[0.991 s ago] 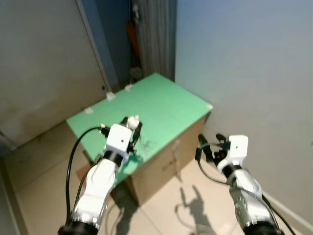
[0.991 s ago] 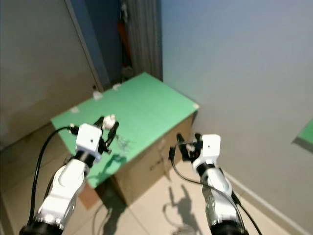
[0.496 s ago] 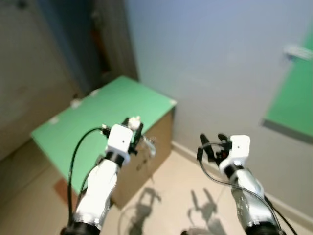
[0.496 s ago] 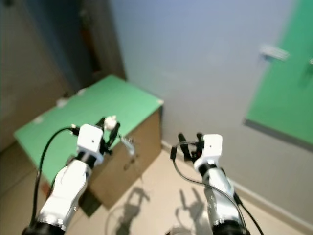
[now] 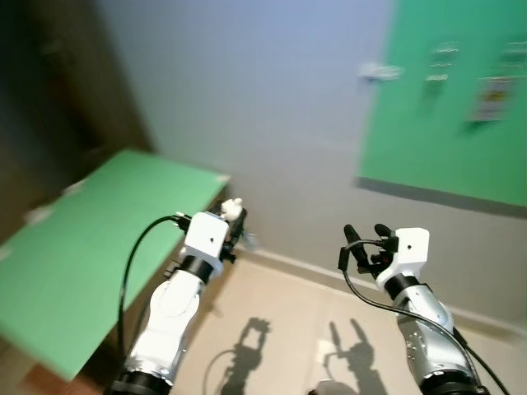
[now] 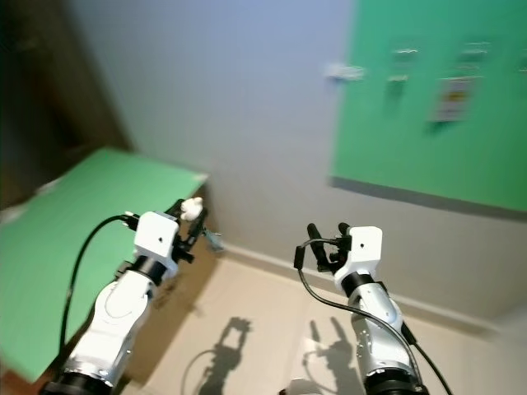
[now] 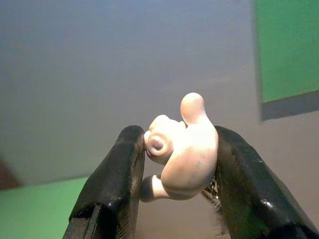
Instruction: Hang keys on a hook
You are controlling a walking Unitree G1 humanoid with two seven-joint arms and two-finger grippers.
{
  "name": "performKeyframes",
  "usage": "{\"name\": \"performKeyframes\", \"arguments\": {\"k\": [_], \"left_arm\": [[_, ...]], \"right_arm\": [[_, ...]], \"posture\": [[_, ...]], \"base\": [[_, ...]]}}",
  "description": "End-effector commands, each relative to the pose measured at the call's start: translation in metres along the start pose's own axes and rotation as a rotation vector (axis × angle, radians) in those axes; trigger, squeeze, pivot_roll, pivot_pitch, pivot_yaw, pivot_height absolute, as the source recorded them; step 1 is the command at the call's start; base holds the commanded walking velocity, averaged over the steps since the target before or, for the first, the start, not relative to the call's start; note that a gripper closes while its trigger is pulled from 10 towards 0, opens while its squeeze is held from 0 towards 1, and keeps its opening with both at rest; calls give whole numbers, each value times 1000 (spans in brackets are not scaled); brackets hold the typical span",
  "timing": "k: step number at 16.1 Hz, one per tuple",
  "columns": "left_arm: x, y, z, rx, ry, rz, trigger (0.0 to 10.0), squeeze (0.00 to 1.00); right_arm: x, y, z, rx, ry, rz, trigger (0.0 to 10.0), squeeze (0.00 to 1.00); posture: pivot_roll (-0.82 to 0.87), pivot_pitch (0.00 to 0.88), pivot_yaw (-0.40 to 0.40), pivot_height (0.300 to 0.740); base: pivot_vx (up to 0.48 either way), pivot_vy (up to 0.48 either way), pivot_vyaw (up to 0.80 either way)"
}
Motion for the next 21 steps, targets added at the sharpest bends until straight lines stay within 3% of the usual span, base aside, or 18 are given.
{"name": "performKeyframes", "arguments": {"k": [1,3,5,8,12,14,19,21], "left_arm": [[1,-2,5,0,11,3,0,0],[1,-3,5,10,21,4,0,0],[2,-6,9,73,82,13,0,0],[18,-24,19,156,209,72,0,0],[29,-31,-6,151,143,99,0,0],[28,-31,-7,141,132,99,0,0],[19,-23,6,109,152,68,0,0],[18,-21,4,105,135,62,0,0]], "right_arm": [[-2,1,6,-1,21,-9,10000,0],[-2,1,5,0,21,-11,10000,0],[-1,3,4,2,19,-18,10000,0],[-2,8,6,25,34,-36,10000,0],[-4,13,1,55,46,-24,10000,0],[-5,15,0,66,43,-21,10000,0],[-9,13,8,46,47,-24,10000,0],[-9,10,10,54,37,-8,10000,0]], "posture": [[-222,0,108,736],[-221,0,106,736],[-220,0,101,736],[-216,0,87,736],[-208,0,59,736],[-205,0,55,736],[-199,0,68,736],[-202,0,78,736]], "base": [[0,0,-756],[0,0,-756],[0,0,-756],[0,0,-756],[0,0,-756],[0,0,-681],[0,0,0],[0,0,0]]}}
Point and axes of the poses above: a point about 5 cm out from each wrist's last joint towards the gripper, its own x axis pointing back from the gripper into the wrist, its own y axis along the axis of the wrist's last joint, z = x × y, the point moved 1 cm from there along -x, pointing out of the wrist towards the gripper, and after that the axes turned 2 degrees about -x, right-handed, at the moved point
